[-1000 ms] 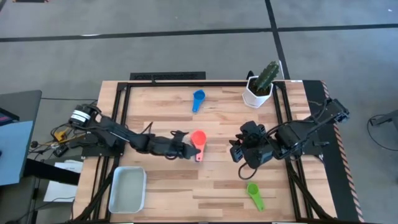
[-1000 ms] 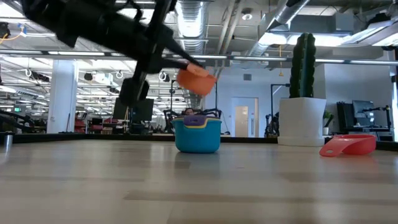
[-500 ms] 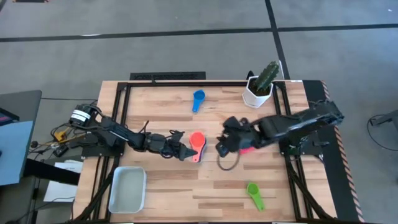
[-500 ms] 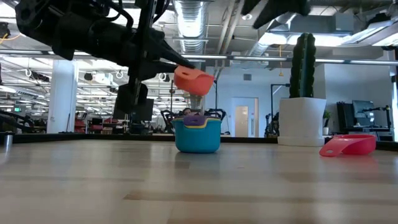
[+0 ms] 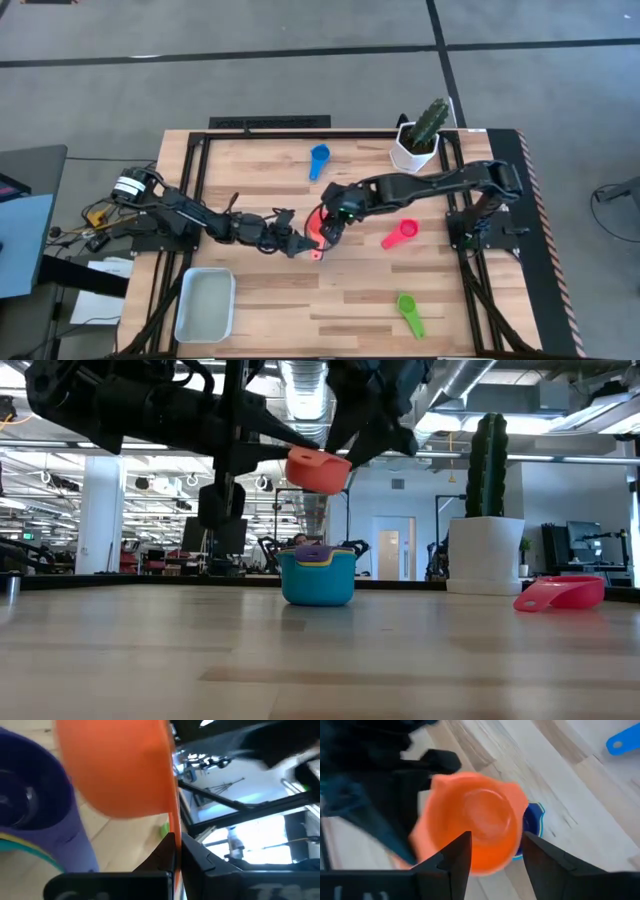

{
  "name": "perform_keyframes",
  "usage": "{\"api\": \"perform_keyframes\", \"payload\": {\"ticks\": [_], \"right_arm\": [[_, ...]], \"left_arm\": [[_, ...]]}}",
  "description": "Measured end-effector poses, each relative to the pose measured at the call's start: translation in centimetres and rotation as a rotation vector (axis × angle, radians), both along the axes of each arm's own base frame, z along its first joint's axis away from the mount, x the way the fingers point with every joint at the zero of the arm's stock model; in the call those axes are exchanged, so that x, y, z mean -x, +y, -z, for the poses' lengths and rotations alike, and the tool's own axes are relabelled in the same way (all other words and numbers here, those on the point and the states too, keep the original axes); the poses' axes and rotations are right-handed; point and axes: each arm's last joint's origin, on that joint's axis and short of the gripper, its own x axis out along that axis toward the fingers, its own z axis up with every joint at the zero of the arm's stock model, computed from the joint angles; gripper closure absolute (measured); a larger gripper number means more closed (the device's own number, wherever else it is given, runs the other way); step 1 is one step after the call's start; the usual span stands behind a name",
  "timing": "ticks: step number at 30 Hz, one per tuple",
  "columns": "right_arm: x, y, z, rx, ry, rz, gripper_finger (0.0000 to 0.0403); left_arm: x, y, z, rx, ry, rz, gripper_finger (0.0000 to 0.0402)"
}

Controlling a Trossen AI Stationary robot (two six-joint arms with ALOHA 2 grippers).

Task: Nest measuring cups in basket
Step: Stack the orange measuring cup on top of the dark blue measuring cup

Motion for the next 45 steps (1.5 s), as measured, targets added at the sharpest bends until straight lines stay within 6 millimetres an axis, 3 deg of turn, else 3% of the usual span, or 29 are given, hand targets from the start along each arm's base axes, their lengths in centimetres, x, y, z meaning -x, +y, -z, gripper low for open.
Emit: {"api": "perform_keyframes", "payload": {"ticks": [9,17,21,24,33,39,45], "right_arm": [[-1.2,-0.7,2.0,0.014,0.041,0.009,0.0265],[-1.2,-0.9,2.3,0.069,0.053,0.042,0.0388],[-1.3,-1.3,2.5,0.079,0.060,0.018,0.0384],[-2.1,-1.8,3.9,0.043,0.082,-0.014,0.0392],[-2.5,-2.4,5.7,0.009,0.166,-0.004,0.0390],[-2.5,-2.6,5.8,-0.004,0.168,-0.007,0.0391],[-2.6,-3.1,5.7,-0.007,0.150,0.007,0.0389]], "left_arm": [[0.0,-0.1,-0.1,-0.009,-0.015,0.043,0.0401],[-0.1,0.3,0.0,0.027,0.009,0.020,0.0401],[-0.2,0.5,0.1,0.044,0.021,0.038,0.0401],[-0.1,0.7,0.4,0.053,0.050,0.090,0.0391],[1.7,1.1,0.4,0.007,0.268,0.177,0.0320],[4.6,2.6,-1.6,-0.104,0.410,0.078,0.0299],[7.0,4.6,-4.4,-0.238,0.370,-0.076,0.0298]]}}
